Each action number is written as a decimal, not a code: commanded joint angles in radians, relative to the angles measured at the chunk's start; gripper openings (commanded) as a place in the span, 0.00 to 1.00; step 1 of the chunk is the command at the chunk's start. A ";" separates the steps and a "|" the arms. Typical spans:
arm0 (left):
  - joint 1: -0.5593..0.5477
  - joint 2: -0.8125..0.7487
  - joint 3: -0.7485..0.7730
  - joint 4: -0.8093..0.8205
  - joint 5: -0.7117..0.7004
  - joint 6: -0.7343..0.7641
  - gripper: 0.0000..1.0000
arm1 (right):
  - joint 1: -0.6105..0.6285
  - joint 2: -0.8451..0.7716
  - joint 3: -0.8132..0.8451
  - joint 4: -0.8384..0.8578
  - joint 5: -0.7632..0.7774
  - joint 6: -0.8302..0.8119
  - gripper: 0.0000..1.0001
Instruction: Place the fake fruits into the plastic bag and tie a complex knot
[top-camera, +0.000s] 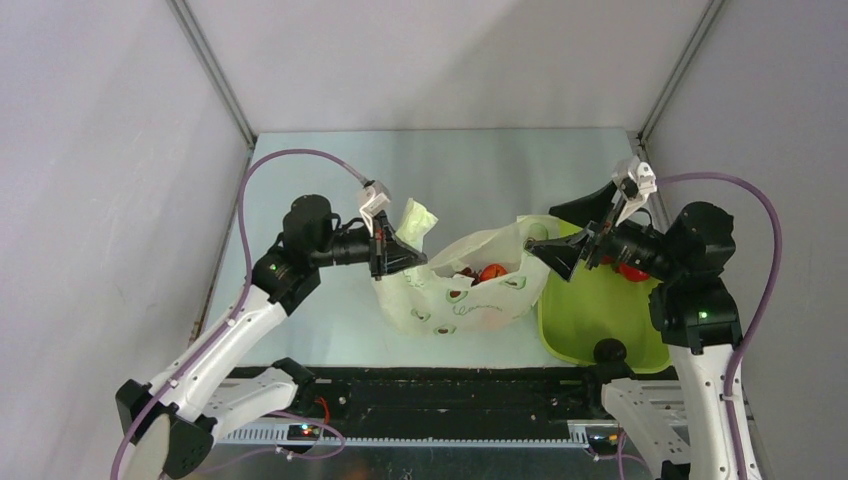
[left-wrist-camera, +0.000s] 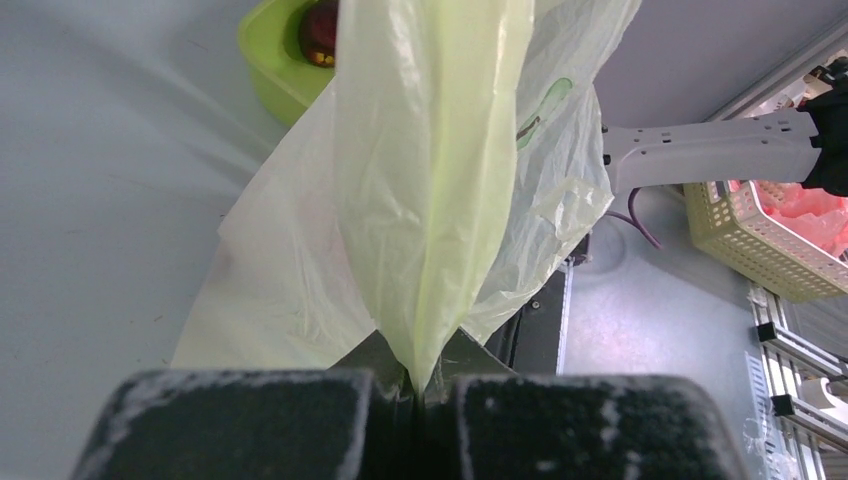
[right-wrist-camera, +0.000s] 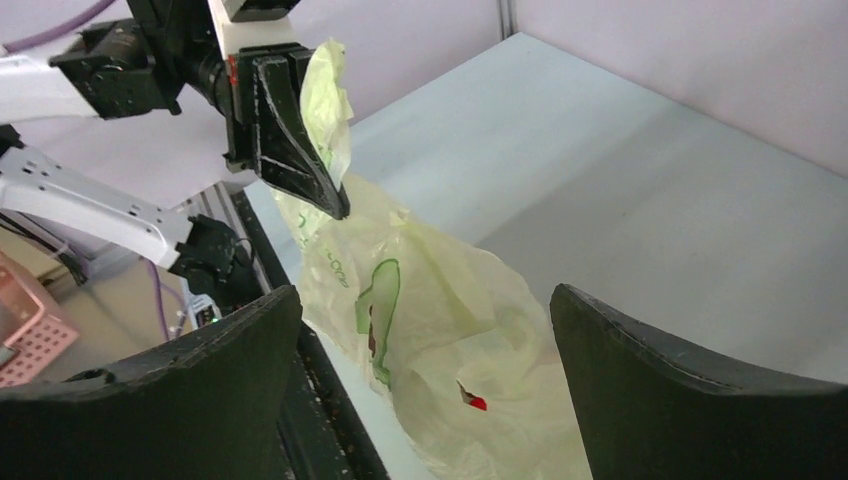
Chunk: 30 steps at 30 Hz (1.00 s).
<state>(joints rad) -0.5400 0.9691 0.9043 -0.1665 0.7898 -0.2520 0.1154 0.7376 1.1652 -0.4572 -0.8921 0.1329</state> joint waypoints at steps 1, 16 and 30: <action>0.005 -0.024 -0.003 0.027 0.040 0.018 0.00 | -0.018 0.005 -0.039 0.087 -0.073 -0.103 0.99; 0.006 -0.020 0.010 0.018 0.071 0.026 0.00 | -0.016 0.114 -0.122 0.352 -0.226 -0.052 0.96; 0.005 -0.036 0.038 0.078 0.063 -0.039 0.00 | 0.144 0.111 -0.122 0.337 -0.163 -0.012 0.00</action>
<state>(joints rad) -0.5400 0.9653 0.9031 -0.1547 0.8413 -0.2596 0.1875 0.8883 1.0309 -0.1379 -1.1023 0.1276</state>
